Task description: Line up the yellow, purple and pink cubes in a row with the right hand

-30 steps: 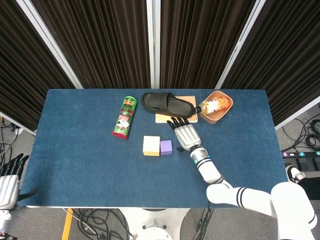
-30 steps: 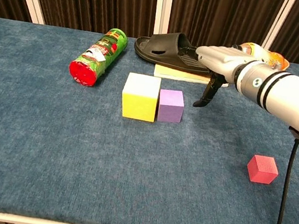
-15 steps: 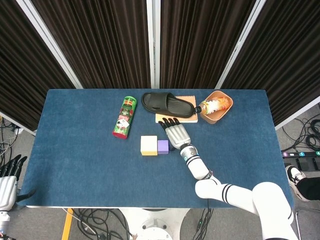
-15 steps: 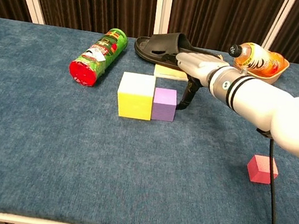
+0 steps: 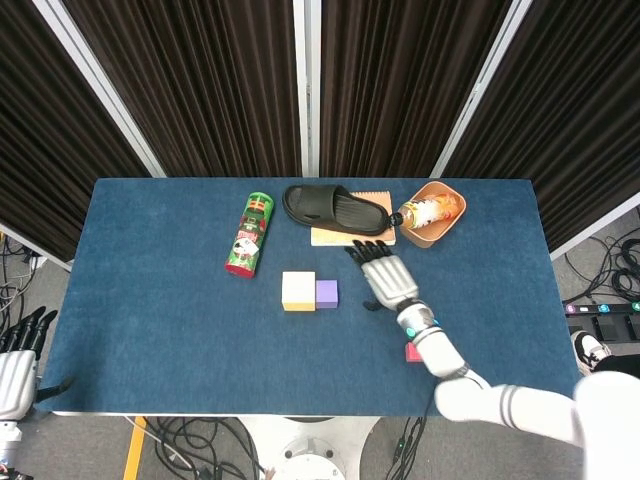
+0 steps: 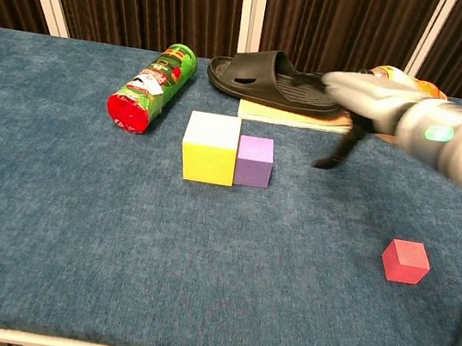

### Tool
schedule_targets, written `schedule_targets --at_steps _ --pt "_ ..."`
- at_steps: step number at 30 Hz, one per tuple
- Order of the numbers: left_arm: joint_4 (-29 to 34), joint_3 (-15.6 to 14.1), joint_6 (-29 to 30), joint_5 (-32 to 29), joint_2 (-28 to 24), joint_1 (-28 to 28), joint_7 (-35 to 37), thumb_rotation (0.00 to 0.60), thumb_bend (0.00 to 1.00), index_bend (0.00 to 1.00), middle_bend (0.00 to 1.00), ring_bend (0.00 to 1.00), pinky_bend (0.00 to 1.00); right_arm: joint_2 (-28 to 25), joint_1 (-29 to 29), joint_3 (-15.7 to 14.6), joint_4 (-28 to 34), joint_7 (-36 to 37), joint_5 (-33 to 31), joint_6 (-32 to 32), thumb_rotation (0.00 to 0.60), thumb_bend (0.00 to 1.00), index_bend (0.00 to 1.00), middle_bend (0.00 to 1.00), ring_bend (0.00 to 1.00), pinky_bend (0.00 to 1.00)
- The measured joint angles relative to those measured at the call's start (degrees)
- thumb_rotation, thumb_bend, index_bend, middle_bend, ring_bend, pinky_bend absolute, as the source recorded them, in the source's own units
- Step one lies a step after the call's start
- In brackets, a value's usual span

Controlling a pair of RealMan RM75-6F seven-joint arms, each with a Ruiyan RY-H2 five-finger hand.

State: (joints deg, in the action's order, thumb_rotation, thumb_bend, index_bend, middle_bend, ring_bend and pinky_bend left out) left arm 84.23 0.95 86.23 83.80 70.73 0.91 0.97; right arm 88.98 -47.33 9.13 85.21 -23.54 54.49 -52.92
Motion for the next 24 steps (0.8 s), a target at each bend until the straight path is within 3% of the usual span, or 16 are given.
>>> schedule_targets --at_steps 6,11,14,19,24 --pt "0.3 0.1 0.2 0.7 0.0 -0.4 -0.1 0.6 0.06 0.14 0.16 0.11 0.16 -12.8 10.8 -7.6 12.0 8.2 10.7 -6.9 0.6 0.11 0.21 0.03 0.0 0.0" --pt "0.5 0.2 0.3 1.1 0.0 -0.7 -0.1 0.6 0.06 0.14 0.16 0.11 0.16 -16.8 17.0 -13.7 14.1 16.2 17.3 -9.1 0.6 0.11 0.25 0.04 0.0 0.0" --pt "0.6 0.2 0.4 1.3 0.0 -0.8 -0.2 0.6 0.06 0.13 0.16 0.11 0.16 -17.2 19.6 -15.8 13.6 19.1 20.5 -9.6 0.6 0.13 0.27 0.04 0.0 0.0" --pt "0.6 0.1 0.5 1.3 0.0 -0.8 -0.2 0.6 0.06 0.14 0.16 0.11 0.16 -15.7 20.7 -16.3 10.8 20.2 21.7 -8.7 0.6 0.15 0.3 0.04 0.0 0.0" --pt "0.4 0.0 0.4 1.1 0.0 -0.6 0.1 0.6 0.06 0.14 0.16 0.11 0.16 -12.8 20.6 -14.8 7.9 19.4 20.8 -6.9 0.6 0.15 0.32 0.04 0.0 0.0"
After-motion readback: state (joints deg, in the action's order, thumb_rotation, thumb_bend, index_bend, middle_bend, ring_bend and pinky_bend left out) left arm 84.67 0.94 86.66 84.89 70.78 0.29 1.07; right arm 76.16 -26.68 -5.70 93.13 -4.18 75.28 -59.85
